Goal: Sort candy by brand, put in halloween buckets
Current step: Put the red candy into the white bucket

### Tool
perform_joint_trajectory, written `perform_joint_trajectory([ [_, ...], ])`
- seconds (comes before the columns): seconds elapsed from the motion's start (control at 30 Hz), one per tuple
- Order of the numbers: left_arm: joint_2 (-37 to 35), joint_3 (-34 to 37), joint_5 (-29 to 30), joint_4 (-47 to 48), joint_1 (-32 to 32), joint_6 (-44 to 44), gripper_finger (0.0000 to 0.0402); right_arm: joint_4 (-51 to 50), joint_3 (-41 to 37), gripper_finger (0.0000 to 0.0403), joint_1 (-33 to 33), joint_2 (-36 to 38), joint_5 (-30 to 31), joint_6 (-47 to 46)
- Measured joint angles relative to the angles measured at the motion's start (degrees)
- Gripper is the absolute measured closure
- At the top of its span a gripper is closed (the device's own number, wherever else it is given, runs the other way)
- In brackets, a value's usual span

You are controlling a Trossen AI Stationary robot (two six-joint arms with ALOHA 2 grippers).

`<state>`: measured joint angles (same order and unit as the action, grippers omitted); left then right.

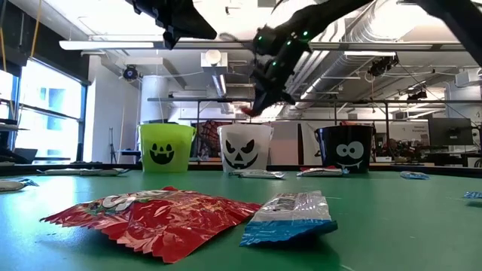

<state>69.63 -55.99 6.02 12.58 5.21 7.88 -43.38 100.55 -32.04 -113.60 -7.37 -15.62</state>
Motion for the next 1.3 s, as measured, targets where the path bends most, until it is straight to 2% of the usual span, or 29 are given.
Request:
perform_joint_trajectory([
  [0.3, 0.0, 0.0, -0.02, 1.81, 0.0, -0.04, 0.0401, 0.42, 0.68, 0.0396, 0.2, -5.25, 0.31, -1.77],
  [0.4, 0.0, 0.0, 0.17, 1.8, 0.0, -0.02, 0.0401, 1.01, 0.7, 0.0367, 0.2, -5.17, 0.32, -0.94],
  [0.63, 0.0, 0.0, 0.67, 1.94, -0.02, -0.5, 0.0401, 0.97, 0.7, 0.0266, 0.2, -5.21, 0.32, -2.18],
  [0.8, 0.0, 0.0, 0.74, 2.23, -0.02, -0.17, 0.0401, -0.33, 0.7, 0.0234, 0.2, -3.9, 0.36, -0.91],
  [0.93, 0.0, 0.0, 0.7, 2.35, -0.02, -0.04, 0.0401, 0.74, 0.7, 0.0257, 0.43, -2.46, 0.79, -0.83],
  [1.13, 0.0, 0.0, 0.7, 2.66, -0.02, -0.02, 0.0401, 7.54, 0.72, 0.0384, 1.14, -3.39, 0.28, 0.41],
  [1.3, 0.0, 0.0, 0.66, 2.73, -0.02, 0.34, 0.0401, 8.39, 0.63, 0.0386, 1.07, -6.01, 3.11, -0.55],
])
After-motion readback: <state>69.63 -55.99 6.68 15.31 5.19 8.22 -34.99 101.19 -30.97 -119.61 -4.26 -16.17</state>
